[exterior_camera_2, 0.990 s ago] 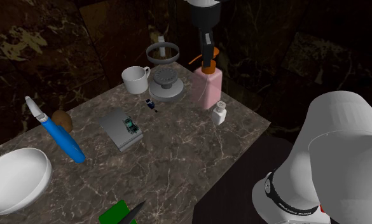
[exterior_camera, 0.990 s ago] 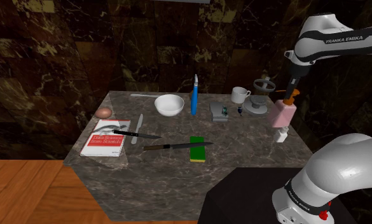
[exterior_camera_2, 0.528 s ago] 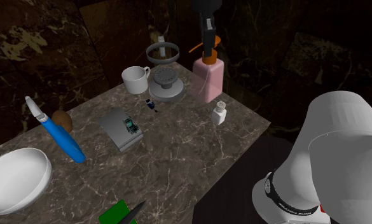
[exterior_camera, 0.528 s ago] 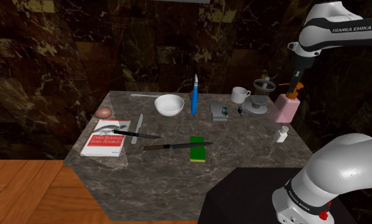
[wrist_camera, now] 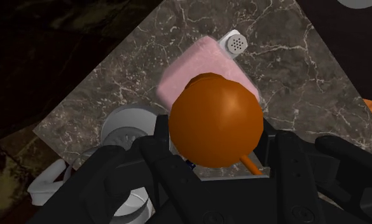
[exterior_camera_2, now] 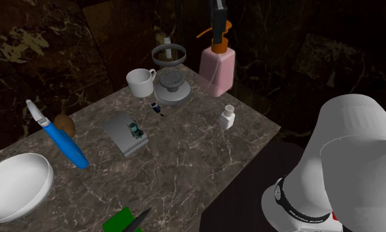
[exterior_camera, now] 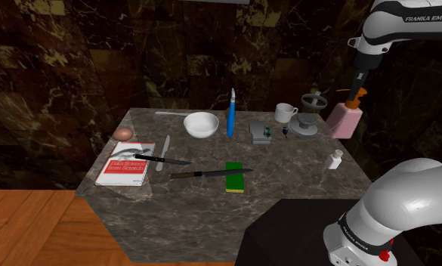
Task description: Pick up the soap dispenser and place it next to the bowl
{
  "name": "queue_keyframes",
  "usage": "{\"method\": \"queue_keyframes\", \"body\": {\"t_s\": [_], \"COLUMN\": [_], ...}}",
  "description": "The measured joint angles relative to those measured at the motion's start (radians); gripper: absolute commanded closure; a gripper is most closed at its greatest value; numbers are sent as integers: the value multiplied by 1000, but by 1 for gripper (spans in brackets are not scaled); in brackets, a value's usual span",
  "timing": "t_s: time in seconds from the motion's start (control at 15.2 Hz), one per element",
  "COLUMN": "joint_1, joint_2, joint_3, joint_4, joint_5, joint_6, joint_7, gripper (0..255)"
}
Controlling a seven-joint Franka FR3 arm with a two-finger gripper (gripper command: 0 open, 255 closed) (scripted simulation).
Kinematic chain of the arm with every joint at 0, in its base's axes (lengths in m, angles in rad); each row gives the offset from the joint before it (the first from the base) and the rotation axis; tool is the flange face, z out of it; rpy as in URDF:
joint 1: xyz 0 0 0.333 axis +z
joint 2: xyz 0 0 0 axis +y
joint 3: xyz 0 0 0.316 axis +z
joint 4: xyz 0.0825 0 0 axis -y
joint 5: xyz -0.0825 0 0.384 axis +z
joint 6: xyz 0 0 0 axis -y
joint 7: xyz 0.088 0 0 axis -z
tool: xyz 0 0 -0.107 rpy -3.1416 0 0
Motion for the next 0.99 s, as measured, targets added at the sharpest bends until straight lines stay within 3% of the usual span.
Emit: {"method": "queue_keyframes", "body": {"t_s": [0.99], "joint_1": [15], "joint_2": [30], "joint_3": [34], "joint_4": [217], "joint_5": [32], "joint_6": [-187], "joint_7": [-32], "gripper": [255]}}
